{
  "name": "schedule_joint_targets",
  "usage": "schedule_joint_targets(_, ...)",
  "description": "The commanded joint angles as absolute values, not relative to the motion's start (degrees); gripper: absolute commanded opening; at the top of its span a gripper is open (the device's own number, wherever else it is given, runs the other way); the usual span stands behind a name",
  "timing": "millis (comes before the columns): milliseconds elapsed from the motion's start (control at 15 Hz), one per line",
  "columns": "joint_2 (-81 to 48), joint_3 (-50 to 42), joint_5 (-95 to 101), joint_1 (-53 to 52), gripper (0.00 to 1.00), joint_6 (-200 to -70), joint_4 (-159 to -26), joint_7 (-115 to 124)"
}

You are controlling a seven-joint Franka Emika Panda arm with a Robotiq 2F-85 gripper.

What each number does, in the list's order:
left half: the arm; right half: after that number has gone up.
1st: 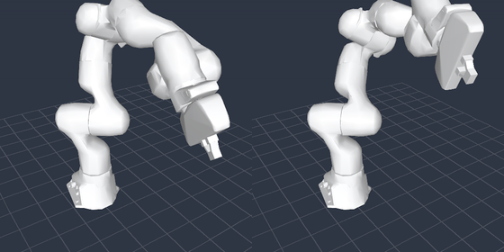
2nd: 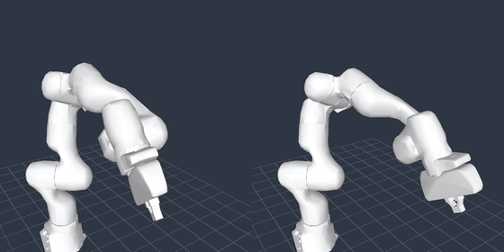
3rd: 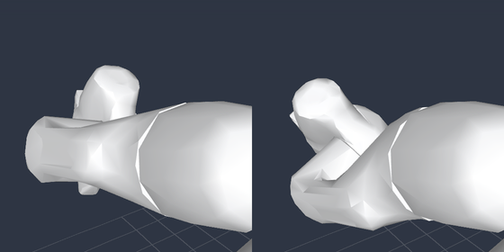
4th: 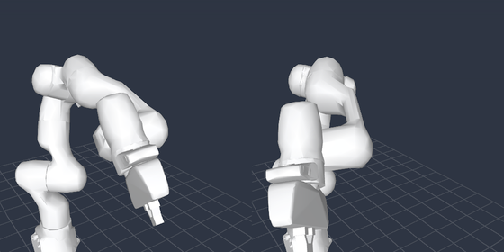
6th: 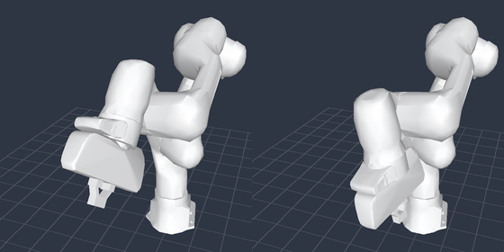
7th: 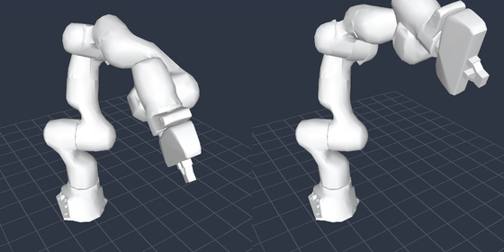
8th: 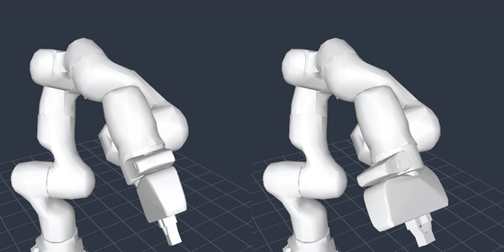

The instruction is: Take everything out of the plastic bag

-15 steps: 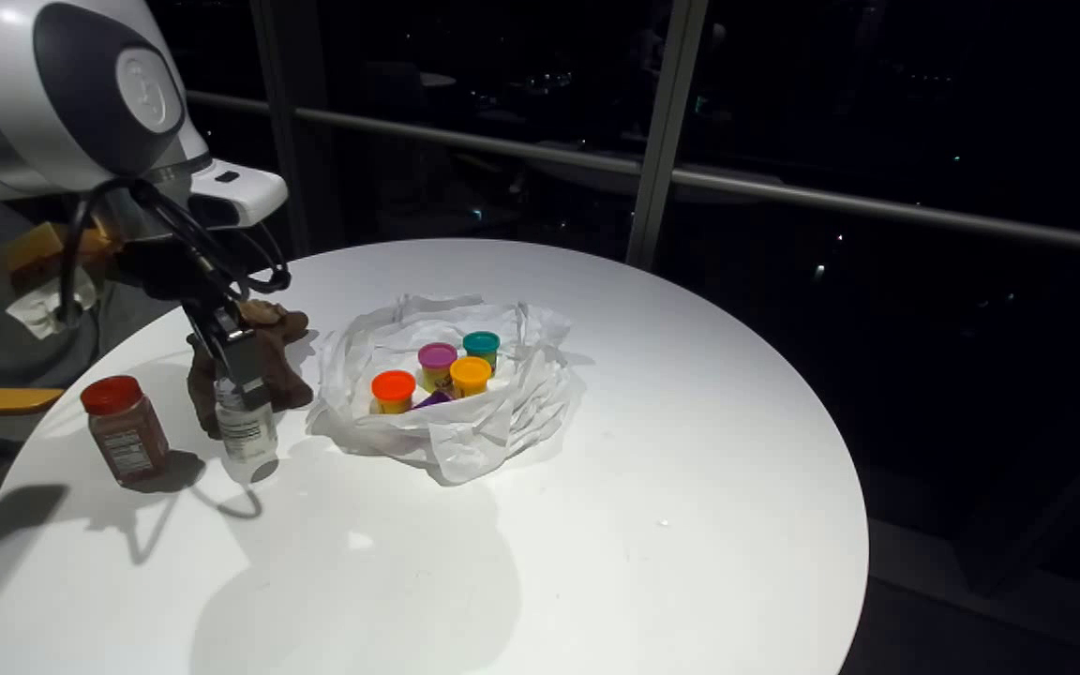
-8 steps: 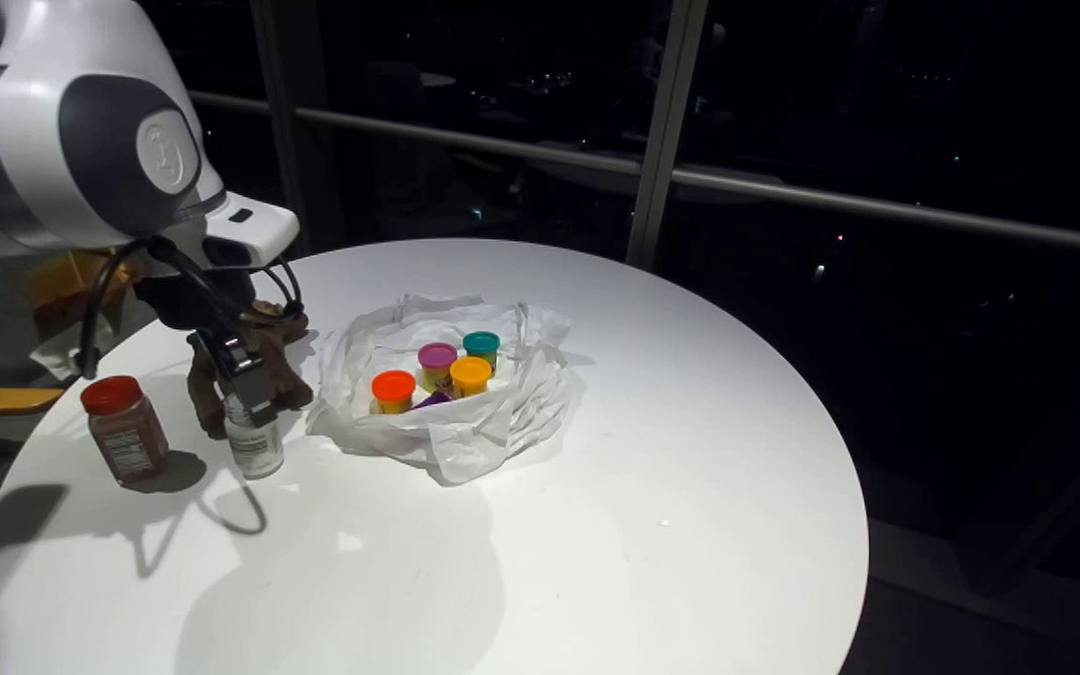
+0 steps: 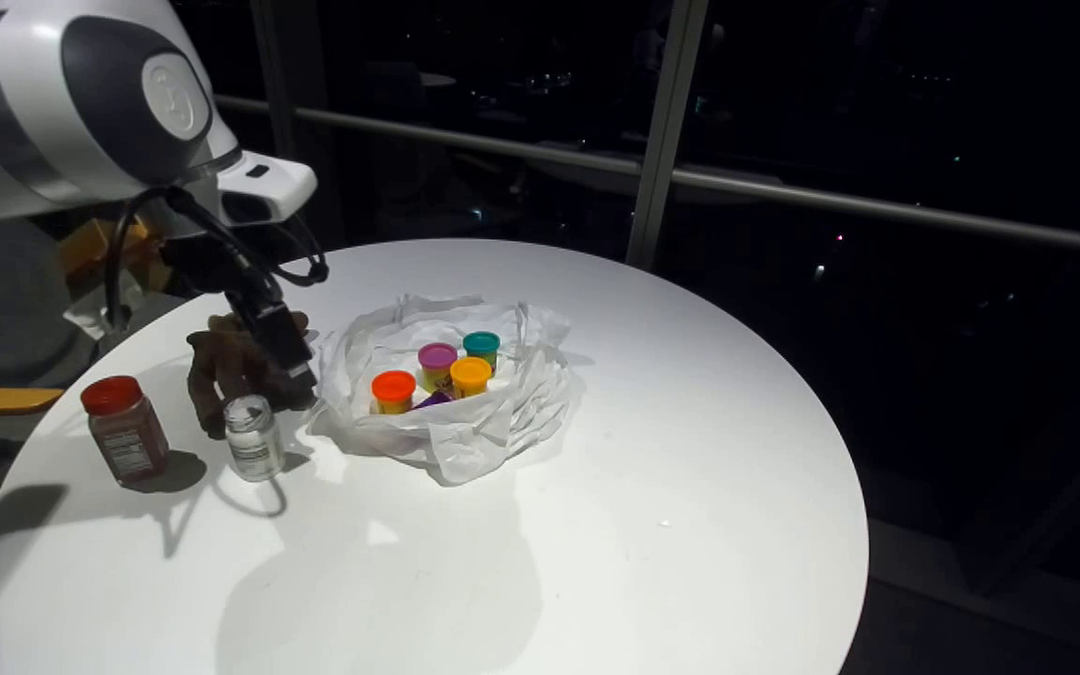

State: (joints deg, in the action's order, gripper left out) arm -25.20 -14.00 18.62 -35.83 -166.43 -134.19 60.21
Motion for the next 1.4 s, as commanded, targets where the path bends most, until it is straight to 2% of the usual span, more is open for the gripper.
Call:
schedule_joint_targets(0,-21.27,-15.73,21.45,-35.54,1.0,-159.71,-131.58,57.8)
schedule_joint_targets(667,-30.65,-3.22,8.85,-18.01,1.0,-159.33,-121.04,42.96)
schedule_joint_targets(1333,-43.03,-3.96,4.03,-20.02,1.0,-152.51,-109.16,41.32)
